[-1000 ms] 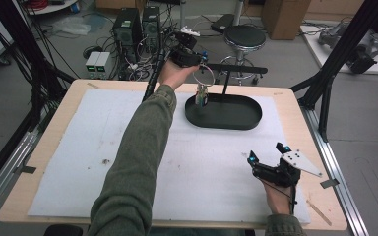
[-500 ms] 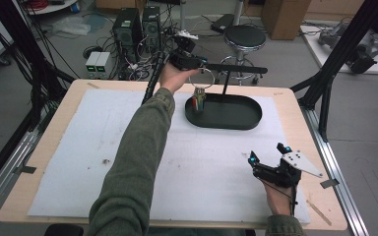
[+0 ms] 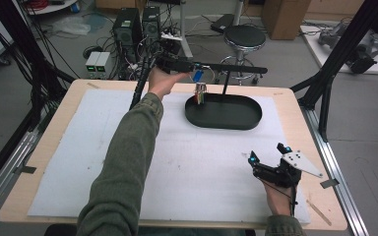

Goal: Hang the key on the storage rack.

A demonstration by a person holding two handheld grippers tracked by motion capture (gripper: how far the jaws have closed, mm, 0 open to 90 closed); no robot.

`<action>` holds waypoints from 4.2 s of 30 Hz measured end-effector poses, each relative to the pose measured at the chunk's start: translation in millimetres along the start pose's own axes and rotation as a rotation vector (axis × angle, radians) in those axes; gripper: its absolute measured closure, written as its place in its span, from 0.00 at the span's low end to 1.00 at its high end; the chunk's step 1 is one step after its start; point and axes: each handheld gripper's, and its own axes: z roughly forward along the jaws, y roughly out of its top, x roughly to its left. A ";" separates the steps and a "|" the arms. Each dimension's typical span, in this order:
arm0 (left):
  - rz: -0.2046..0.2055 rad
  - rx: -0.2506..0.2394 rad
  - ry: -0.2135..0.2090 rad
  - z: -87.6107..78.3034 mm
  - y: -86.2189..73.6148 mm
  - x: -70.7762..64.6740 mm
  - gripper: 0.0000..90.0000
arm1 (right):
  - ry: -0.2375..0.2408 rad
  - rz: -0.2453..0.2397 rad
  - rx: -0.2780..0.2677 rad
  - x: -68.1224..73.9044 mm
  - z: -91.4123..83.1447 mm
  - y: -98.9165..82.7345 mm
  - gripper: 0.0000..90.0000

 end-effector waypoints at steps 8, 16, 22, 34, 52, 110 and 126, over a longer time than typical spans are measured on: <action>-0.016 -0.014 0.021 -14.6 -4.8 7.2 0.27 | -0.001 -0.003 0.001 0.6 1.8 0.4 0.01; -0.030 -0.014 0.057 -24.2 -11.3 13.0 0.09 | -0.001 -0.001 0.002 0.7 2.4 0.4 0.01; -0.040 -0.046 0.031 -35.6 -19.9 19.5 0.02 | -0.001 -0.002 0.002 1.2 2.6 0.7 0.01; -0.057 -0.048 0.034 -54.5 -38.9 29.5 0.02 | -0.006 -0.003 0.002 0.9 2.3 0.6 0.01; -0.036 0.000 0.006 -66.3 -78.3 25.3 0.02 | -0.001 -0.013 0.004 1.5 3.0 0.6 0.00; -0.039 -0.048 0.154 -167.1 -184.9 41.7 0.02 | 0.005 -0.023 0.020 4.0 4.8 -0.4 0.01; -0.062 -0.081 0.219 -195.1 -207.8 49.1 0.02 | 0.005 -0.030 0.022 5.1 4.5 -1.4 0.00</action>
